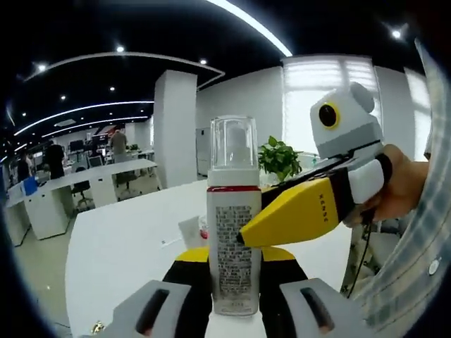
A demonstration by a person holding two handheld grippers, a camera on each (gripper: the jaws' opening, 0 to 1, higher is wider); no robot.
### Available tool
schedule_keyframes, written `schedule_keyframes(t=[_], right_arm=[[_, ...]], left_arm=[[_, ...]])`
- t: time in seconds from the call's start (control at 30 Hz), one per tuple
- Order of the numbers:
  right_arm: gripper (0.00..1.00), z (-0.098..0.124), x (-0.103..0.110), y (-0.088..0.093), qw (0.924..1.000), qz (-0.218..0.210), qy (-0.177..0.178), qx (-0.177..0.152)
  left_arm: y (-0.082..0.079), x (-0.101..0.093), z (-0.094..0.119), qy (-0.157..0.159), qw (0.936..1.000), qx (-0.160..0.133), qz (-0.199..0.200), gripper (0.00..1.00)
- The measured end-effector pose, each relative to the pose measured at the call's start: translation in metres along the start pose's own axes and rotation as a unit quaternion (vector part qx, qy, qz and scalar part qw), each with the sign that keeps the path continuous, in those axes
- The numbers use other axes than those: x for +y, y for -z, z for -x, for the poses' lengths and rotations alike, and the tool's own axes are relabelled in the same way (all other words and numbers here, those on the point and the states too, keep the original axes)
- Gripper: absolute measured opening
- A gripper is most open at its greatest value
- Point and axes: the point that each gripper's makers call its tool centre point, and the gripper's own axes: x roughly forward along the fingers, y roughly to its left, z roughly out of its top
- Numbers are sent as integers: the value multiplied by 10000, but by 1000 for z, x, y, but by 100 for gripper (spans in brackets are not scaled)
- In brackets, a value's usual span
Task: Arrange the skincare products in the storage area until every visible bottle or jar stands upright without overlapping.
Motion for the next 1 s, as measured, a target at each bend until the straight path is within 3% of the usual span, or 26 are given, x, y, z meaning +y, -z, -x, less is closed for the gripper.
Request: schedule_keyframes(t=[0.13, 0.27, 0.47, 0.57, 0.73, 1.0], right_arm=[[16, -2, -7, 6, 10000, 13, 51, -21], [16, -6, -19, 15, 9998, -43, 179, 13], [16, -12, -36, 18, 9994, 175, 305, 61], [16, -15, -57, 22, 9973, 480, 544, 148], [16, -22, -88, 35, 9950, 609, 754, 234], [17, -23, -159, 54, 9855, 685, 1536, 208]], left_arm=[[9, 5, -1, -37, 9996, 71, 260, 25], [28, 11, -4, -97, 9989, 348, 288, 36], [48, 25, 2, -247, 9962, 616, 566, 37], [59, 31, 7, -335, 9936, 861, 644, 37], [70, 41, 19, -566, 9896, 1024, 838, 44], [81, 48, 38, -961, 9829, 1092, 1131, 44]])
